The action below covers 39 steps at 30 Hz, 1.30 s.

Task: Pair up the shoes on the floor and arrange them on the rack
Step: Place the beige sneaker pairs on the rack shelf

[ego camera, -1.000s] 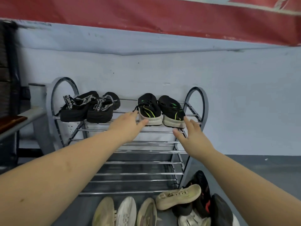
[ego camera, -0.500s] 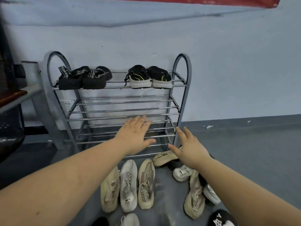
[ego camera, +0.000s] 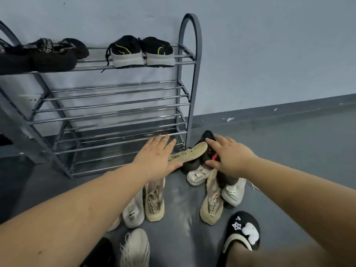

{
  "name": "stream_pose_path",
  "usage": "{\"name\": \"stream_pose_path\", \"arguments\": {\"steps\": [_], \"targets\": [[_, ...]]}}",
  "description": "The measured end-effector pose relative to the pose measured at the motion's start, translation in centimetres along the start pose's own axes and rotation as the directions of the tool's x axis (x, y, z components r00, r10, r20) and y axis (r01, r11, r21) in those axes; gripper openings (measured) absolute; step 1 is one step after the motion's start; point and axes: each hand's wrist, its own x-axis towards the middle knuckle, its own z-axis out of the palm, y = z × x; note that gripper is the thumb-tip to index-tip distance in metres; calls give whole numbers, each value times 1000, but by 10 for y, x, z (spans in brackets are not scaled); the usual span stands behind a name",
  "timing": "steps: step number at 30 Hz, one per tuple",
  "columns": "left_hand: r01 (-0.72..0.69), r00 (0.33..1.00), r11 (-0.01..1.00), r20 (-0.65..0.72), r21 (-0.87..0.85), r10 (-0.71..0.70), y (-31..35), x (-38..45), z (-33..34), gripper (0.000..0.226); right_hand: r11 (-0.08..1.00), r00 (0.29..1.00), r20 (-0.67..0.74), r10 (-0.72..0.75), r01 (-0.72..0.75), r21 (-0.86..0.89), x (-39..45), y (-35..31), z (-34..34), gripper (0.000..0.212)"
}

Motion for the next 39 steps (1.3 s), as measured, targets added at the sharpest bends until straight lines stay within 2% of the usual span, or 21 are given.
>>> {"name": "stream_pose_path", "arguments": {"steps": [7, 21, 25, 27, 30, 32, 36, 39], "targets": [[-36, 997, 999, 68, -25, 38, 18, 54, 31, 76, 998, 997, 62, 56, -54, -21, 31, 60, 17, 75], [-74, 945, 994, 314, -76, 94, 53, 152, 129, 76, 952, 938, 283, 199, -253, 170, 79, 123, 166, 74], [-91, 919, 978, 362, -188, 156, 83, 183, 146, 73, 922, 917, 319, 240, -319, 221, 79, 142, 195, 74], [-45, 913, 954, 375, -296, 160, 97, 200, 156, 71, 889, 902, 330, 278, -372, 269, 80, 151, 206, 74], [98, 914, 869, 390, -485, 115, 119, 220, 172, 69, 811, 874, 361, 326, -455, 367, 81, 157, 222, 74], [200, 908, 778, 410, -595, 80, 130, 231, 184, 67, 761, 862, 378, 338, -487, 429, 81, 155, 230, 74], [406, 886, 483, 464, -776, 2, 150, 242, 204, 67, 646, 857, 384, 344, -513, 565, 87, 141, 236, 72], [497, 857, 264, 516, -827, 2, 162, 238, 209, 44, 524, 845, 383, 373, -532, 665, 90, 134, 235, 68]]}}
